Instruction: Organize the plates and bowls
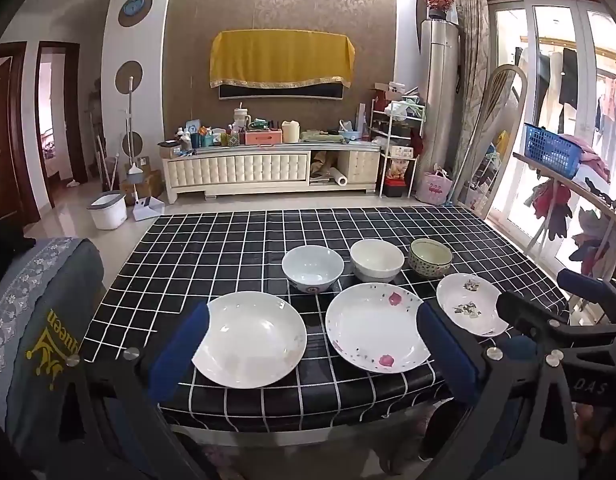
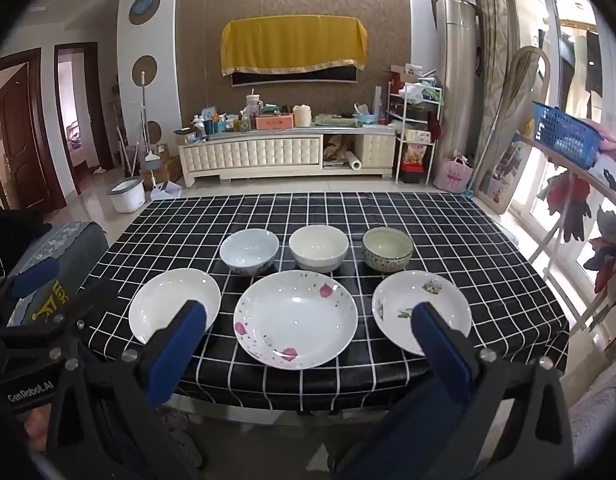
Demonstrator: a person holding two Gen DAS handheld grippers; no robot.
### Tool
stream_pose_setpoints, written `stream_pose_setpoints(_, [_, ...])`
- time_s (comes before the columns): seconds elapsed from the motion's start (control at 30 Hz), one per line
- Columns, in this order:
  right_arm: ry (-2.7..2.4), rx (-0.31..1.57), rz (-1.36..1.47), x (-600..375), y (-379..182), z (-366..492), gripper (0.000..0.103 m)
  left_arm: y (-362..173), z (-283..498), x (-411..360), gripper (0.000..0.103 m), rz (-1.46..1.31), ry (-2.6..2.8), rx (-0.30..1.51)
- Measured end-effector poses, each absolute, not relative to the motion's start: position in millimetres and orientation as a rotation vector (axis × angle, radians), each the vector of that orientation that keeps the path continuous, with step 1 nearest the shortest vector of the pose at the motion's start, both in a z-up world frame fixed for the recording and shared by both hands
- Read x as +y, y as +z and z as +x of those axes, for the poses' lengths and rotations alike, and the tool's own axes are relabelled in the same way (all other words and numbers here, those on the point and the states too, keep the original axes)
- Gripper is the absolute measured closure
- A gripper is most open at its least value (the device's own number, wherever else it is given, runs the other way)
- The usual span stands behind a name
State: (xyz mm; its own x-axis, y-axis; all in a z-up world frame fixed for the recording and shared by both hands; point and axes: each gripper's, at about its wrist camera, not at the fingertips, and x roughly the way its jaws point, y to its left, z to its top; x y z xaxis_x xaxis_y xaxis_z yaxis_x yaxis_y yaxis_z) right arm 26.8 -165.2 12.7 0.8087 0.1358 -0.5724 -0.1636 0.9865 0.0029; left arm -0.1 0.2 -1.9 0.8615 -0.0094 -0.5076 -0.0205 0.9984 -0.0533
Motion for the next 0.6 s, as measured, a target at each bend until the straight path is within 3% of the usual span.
stream_pose_setpoints(0.6, [0.165,0.630,-0.046,-166.4,9.9,27.9,0.000,-4.6,-0.7,-0.1,0.000,-0.058,0.013,0.544])
